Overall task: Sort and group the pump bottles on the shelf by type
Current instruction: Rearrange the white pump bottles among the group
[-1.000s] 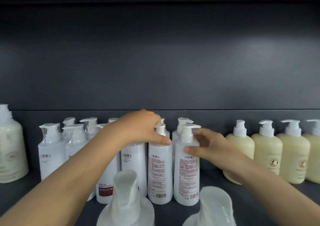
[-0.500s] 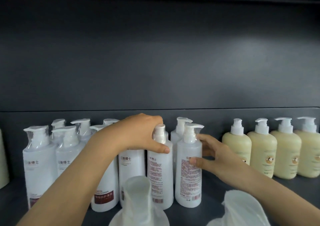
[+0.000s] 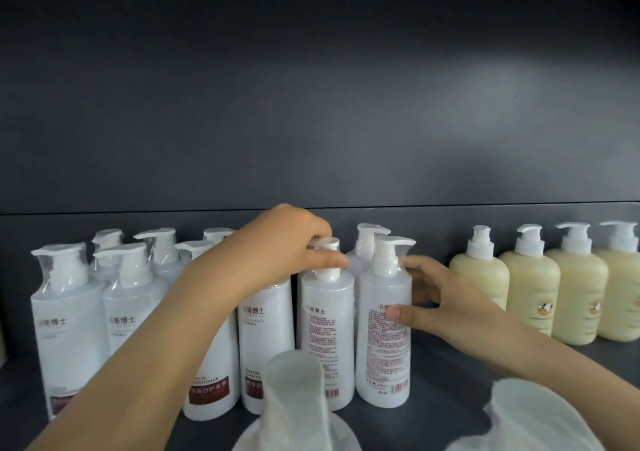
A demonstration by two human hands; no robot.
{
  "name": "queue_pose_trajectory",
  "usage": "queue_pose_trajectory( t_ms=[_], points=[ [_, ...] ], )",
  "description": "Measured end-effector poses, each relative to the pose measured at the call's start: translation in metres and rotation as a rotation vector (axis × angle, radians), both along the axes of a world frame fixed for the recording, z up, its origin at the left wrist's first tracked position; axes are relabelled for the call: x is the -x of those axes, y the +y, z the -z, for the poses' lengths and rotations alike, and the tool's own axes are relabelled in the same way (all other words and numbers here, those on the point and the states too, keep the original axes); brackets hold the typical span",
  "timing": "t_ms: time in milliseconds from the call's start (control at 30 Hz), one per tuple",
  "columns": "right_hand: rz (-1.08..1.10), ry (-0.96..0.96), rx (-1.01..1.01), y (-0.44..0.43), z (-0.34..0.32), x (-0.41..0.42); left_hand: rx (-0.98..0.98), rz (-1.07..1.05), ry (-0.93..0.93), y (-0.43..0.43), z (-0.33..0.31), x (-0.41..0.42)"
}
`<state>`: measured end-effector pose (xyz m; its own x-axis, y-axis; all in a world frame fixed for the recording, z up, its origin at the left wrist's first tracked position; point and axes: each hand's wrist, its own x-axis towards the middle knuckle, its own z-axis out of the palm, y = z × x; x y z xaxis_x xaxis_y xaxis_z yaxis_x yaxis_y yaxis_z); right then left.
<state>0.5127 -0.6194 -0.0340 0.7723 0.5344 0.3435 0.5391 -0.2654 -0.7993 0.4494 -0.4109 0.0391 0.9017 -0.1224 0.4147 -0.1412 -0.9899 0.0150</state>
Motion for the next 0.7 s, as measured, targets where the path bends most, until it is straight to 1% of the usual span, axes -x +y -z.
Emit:
queue_pose_trajectory(
  t_ms=[167,200,233,300,333,400,500,600,700],
  points=[
    [0.127,-0.051,-0.007,0.005,0.004,0.007,0.107,0.097,0.121,0.000,-0.005,0.011],
    [0.127,-0.067,-0.004,0.006,0.005,0.008,0.091,0.080,0.129,-0.001,-0.005,0.013],
    [0.113,-0.082,0.006,0.007,0.004,0.009,0.025,0.033,0.118,-0.003,-0.005,0.014],
    [0.045,-0.090,0.010,0.006,0.001,0.012,-0.166,-0.084,-0.020,-0.009,-0.005,0.016],
    [0.001,-0.068,-0.019,0.005,-0.001,0.012,-0.231,-0.141,-0.100,-0.012,-0.004,0.017],
    [-0.060,0.002,-0.085,0.004,-0.001,0.011,-0.272,-0.212,-0.186,-0.018,-0.003,0.016],
    [-0.047,0.010,-0.082,0.005,0.003,0.006,-0.197,-0.218,-0.200,-0.017,0.001,0.011],
    [0.002,-0.005,-0.092,0.006,0.002,0.006,-0.034,-0.170,-0.136,-0.012,0.002,0.008],
    [0.092,-0.029,-0.120,0.008,-0.001,0.008,0.069,-0.087,-0.073,-0.006,0.002,0.007]
  ],
)
